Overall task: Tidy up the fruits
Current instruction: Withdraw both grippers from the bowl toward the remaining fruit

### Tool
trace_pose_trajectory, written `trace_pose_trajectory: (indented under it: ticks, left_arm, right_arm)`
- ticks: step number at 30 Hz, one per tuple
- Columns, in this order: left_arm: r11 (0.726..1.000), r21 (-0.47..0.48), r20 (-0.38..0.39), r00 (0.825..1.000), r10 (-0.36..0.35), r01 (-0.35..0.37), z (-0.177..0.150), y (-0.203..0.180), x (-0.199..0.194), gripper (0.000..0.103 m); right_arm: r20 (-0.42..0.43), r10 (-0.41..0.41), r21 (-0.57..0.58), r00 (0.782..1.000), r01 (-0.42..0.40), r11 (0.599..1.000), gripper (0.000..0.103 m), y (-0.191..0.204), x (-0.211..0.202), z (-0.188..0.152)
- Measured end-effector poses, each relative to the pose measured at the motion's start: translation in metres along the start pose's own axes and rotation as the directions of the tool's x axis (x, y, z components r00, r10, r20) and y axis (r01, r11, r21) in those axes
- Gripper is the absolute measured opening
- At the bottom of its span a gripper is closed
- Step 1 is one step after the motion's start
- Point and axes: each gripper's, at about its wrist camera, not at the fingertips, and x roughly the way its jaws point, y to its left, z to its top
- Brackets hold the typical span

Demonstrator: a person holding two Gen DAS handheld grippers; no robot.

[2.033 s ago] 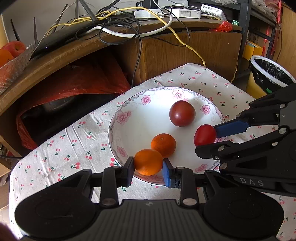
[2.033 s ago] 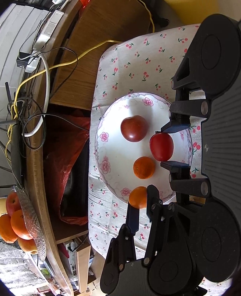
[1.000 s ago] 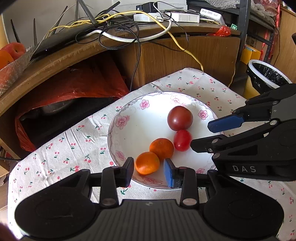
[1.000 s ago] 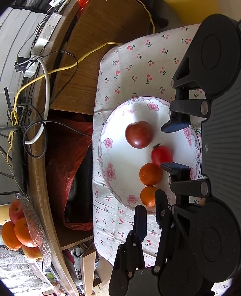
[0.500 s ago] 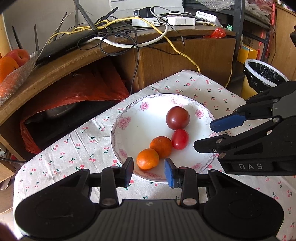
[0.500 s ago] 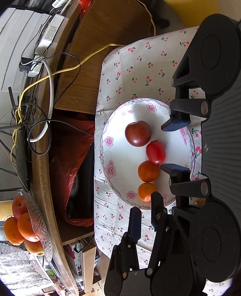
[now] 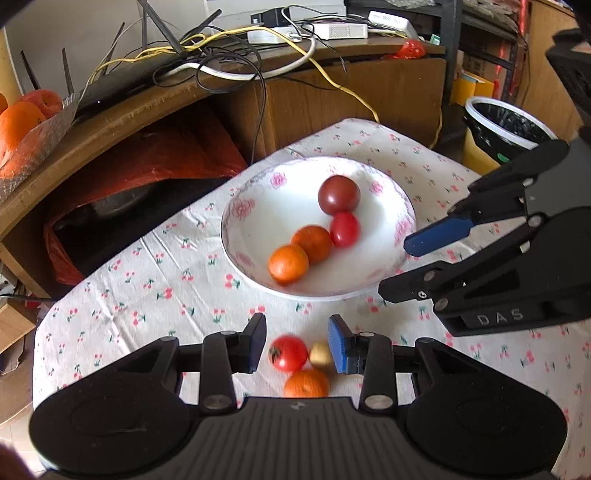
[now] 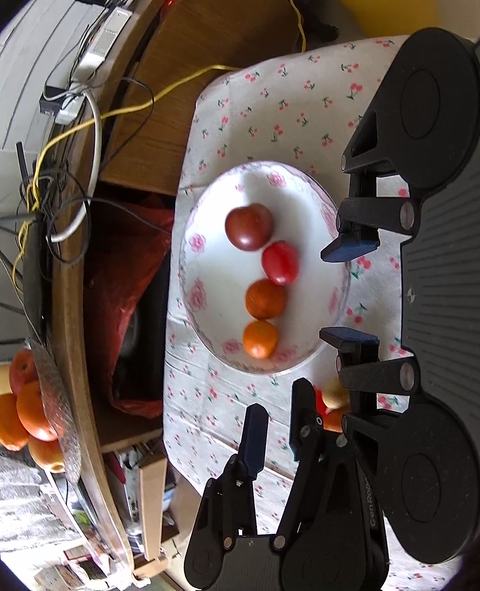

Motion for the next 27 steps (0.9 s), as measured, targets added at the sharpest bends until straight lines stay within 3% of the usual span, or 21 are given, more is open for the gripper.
trace_pose_trajectory:
  ticks: [17, 27]
  left_arm:
    - [0.999, 0.038, -0.055, 0.998, -0.028, 0.030, -0.023, -0.004, -0.003, 0.045]
    - [0.998, 0.046, -0.088, 0.996, -0.032, 0.036, -0.028, -0.005, 0.006, 0.045]
  right_arm:
    - [-0.082, 0.091, -0.078, 0.992, -0.098, 0.992, 0.041, 0.027, 0.006, -0.014]
    - [-0.113, 0.106, -0.100, 0.988, -0.118, 0.988, 0.041, 0.032, 0.010, -0.016]
